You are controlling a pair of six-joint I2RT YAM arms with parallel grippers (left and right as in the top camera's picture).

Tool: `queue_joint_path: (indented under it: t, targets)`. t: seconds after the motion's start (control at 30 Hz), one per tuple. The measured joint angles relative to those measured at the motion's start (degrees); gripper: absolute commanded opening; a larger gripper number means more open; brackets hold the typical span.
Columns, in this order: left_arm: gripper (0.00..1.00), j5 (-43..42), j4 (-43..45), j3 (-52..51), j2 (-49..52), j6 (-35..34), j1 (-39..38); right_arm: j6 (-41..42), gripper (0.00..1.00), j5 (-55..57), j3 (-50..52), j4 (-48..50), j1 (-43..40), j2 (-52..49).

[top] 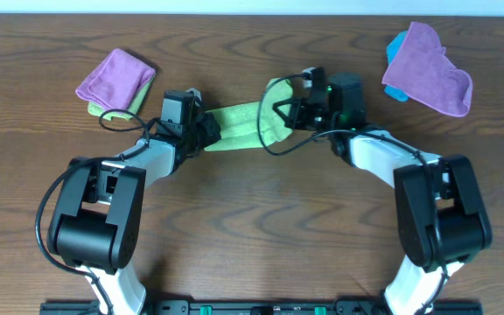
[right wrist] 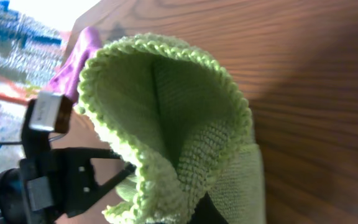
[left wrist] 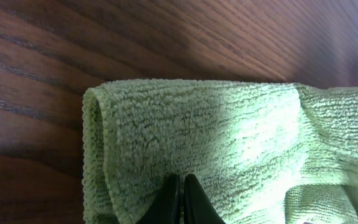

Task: Fold the cloth
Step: 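Fold the strip's right end leftward onto the left end with the right gripper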

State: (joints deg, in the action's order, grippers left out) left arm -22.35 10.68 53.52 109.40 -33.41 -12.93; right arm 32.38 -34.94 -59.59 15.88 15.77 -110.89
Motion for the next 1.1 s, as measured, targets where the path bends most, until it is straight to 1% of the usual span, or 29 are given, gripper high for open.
queue_joint_path:
  t: [0.23,0.47,0.77,0.9,1.1]
  targets:
    - [0.06,-0.02,-0.02,0.00,0.00,0.00,0.00,-0.02,0.01,3.04,-3.37,-0.11,5.40,0.07]
    - [0.06,-0.66,0.00,0.00,0.00,0.00,0.00,-0.20,0.01,7.34,-3.45,-0.63,9.73,0.07]
    - [0.06,-3.19,-0.11,0.00,-0.39,0.02,0.13,-0.39,0.01,11.04,-3.45,-0.63,11.47,0.07]
    - [0.06,-3.98,-0.22,0.00,-3.41,0.04,0.74,-0.39,0.01,11.93,-3.45,-0.63,11.47,0.04]
    - [0.06,-4.28,-0.28,0.07,-11.85,0.70,2.89,-0.39,0.01,12.96,-4.59,-0.72,11.69,-1.16]
